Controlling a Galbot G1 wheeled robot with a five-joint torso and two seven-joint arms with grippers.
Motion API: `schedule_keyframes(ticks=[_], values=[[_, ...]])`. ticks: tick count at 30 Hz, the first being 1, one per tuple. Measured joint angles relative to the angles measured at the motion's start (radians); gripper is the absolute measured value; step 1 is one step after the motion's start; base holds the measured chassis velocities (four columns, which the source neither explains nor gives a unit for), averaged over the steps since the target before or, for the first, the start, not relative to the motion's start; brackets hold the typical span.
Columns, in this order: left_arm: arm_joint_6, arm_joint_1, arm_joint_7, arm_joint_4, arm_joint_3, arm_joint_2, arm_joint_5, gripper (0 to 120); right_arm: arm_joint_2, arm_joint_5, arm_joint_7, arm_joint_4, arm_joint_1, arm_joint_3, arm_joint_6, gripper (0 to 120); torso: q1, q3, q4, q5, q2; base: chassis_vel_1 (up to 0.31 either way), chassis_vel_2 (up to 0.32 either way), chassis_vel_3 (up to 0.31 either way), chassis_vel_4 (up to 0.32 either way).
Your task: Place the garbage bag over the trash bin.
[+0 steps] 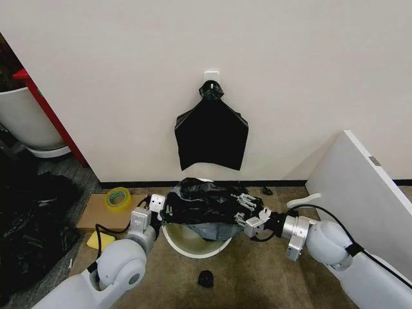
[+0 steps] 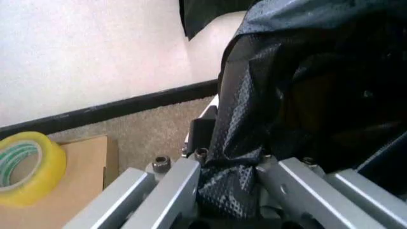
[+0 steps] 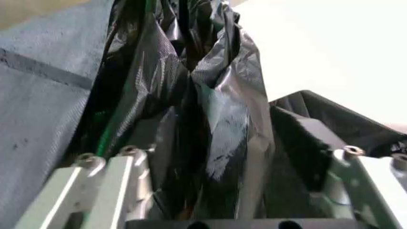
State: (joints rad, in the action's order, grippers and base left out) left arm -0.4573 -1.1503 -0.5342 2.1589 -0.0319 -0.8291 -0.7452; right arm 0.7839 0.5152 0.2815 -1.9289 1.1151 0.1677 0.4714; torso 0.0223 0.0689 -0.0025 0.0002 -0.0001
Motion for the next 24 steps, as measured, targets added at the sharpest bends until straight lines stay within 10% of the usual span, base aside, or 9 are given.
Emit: schedule_keyframes(ticks=[7,24], values=[[0.0,-0.009,-0.001,0.007,0.0,-0.003,-0.001,1,0.023,0.009,-0.017,0.0,-0.008,-0.004,-0.003,72,0.0,0.0,0.0001,0.0,0.0,0.0,0.0,0.0,0.0],[-0.01,-0.023,-0.003,0.022,0.019,0.002,0.015,1,0.026,-0.154,0.051,0.002,-0.038,-0.022,-0.003,9,0.0,0.0,0.0,0.0,0.0,0.0,0.0,0.0,0.0]])
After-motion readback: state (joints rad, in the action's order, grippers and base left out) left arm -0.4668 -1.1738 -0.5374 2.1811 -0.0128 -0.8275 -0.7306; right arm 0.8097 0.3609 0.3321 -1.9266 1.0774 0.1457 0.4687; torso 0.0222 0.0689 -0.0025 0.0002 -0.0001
